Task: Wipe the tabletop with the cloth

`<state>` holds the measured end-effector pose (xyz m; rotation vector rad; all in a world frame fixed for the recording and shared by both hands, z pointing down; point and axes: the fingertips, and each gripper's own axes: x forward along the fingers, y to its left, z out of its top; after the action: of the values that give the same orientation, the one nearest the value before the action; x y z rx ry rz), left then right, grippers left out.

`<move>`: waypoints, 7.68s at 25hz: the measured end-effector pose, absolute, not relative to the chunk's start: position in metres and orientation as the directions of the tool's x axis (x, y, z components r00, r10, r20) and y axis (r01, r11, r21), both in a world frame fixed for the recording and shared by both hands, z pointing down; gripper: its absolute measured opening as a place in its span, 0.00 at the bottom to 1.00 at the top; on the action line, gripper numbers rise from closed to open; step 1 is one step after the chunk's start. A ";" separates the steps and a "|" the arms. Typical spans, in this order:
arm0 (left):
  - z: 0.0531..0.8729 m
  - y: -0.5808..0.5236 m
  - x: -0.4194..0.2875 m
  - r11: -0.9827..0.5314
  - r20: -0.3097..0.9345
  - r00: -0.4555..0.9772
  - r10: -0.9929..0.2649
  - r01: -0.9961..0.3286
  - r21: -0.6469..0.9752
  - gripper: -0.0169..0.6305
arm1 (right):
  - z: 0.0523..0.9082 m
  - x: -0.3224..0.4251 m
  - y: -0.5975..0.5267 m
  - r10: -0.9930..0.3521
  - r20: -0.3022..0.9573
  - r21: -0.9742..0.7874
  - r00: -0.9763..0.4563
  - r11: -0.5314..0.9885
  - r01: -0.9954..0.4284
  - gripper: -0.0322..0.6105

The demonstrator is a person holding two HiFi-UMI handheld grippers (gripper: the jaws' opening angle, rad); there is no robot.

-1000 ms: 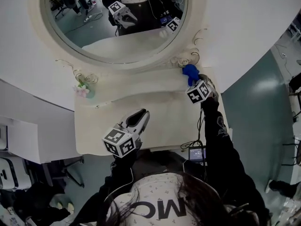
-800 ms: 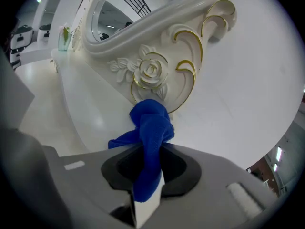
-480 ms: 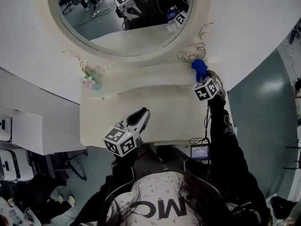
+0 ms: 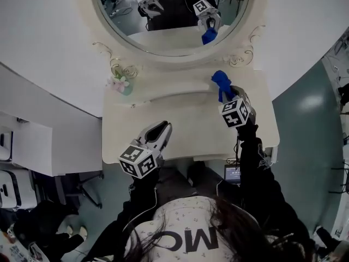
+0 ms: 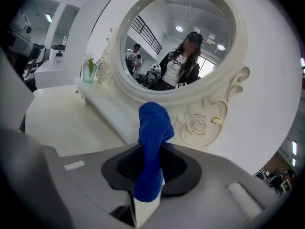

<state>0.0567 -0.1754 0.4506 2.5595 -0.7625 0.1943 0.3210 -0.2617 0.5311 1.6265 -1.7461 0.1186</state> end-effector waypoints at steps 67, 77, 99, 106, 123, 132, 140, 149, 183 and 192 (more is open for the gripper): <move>0.486 -0.216 -0.119 -0.697 0.336 0.787 -0.518 -0.616 0.368 0.10 | 0.681 0.111 -0.268 -0.570 0.814 0.410 0.108 0.433 -0.803 0.19; 0.486 -0.212 0.024 -0.756 0.323 0.840 -0.436 -0.537 0.375 0.10 | 0.683 0.282 -0.229 -0.529 0.825 0.411 0.199 0.321 -0.853 0.19; 0.493 -0.202 0.134 -0.762 0.347 0.838 -0.421 -0.534 0.366 0.10 | 0.684 0.559 -0.136 -0.386 0.819 0.464 0.425 0.010 -0.886 0.19; 0.493 -0.199 0.103 -0.745 0.347 0.826 -0.444 -0.556 0.369 0.10 | 0.668 0.547 -0.137 -0.418 0.820 0.368 0.392 -0.141 -0.919 0.19; 0.487 -0.211 -0.067 -0.733 0.326 0.827 -0.458 -0.559 0.388 0.10 | 0.603 0.280 -0.168 -0.601 0.786 0.147 0.144 -0.045 -0.988 0.19; 0.494 -0.219 -0.221 -0.630 0.338 0.733 -0.591 -0.680 0.375 0.10 | 0.598 0.022 -0.237 -0.651 0.746 0.087 -0.141 0.304 -0.949 0.20; 0.498 -0.210 -0.315 -0.499 0.333 0.623 -0.708 -0.775 0.388 0.10 | 0.608 -0.187 -0.251 -0.545 0.740 0.046 -0.394 0.626 -0.779 0.20; 0.511 -0.183 -0.355 -0.411 0.340 0.554 -0.760 -0.815 0.410 0.10 | 0.663 -0.284 -0.212 -0.371 0.811 0.010 -0.453 0.782 -0.623 0.20; 0.496 -0.170 -0.098 -0.650 0.354 0.751 -0.557 -0.659 0.377 0.10 | 0.682 0.028 -0.175 -0.523 0.828 0.144 -0.204 0.549 -0.823 0.19; 0.495 -0.140 0.032 -0.740 0.360 0.819 -0.447 -0.564 0.365 0.10 | 0.682 0.210 -0.146 -0.558 0.827 0.152 -0.066 0.334 -0.930 0.19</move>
<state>0.0319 -0.1403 0.4954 2.5370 -0.7502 0.3444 0.2100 -0.1460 0.6818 1.3355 -1.7409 0.5453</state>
